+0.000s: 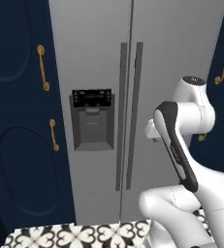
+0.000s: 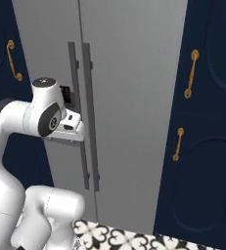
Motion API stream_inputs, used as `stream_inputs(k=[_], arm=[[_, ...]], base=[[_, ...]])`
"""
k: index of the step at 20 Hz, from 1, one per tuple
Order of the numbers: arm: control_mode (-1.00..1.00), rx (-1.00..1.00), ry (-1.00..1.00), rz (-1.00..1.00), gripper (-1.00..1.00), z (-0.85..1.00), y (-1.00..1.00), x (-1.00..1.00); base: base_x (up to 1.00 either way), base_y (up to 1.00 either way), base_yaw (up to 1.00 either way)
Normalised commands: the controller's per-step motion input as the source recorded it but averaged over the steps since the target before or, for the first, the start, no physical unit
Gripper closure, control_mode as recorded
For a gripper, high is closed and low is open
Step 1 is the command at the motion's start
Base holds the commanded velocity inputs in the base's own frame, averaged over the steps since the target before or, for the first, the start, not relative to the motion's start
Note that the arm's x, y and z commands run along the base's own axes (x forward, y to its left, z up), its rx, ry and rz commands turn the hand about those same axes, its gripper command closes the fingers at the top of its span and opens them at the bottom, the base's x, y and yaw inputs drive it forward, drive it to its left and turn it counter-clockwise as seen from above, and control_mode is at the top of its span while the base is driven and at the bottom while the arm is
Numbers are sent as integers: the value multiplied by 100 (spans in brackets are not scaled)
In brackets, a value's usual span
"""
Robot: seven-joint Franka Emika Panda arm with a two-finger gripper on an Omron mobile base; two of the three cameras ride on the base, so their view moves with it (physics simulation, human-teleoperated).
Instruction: Navigate to the fridge.
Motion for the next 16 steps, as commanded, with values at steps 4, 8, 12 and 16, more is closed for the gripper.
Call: stream_inputs(k=[4, 8, 12, 16], arm=[[100, 0, 0, 0, -100, 0, 0, 0], [100, 0, 0, 0, -100, 0, 0, 0], [100, 0, 0, 0, -100, 0, 0, 0], [100, 0, 0, 0, -100, 0, 0, 0]], base=[[42, 3, -8], [45, 19, -7], [36, 23, -7], [34, 28, -6]])
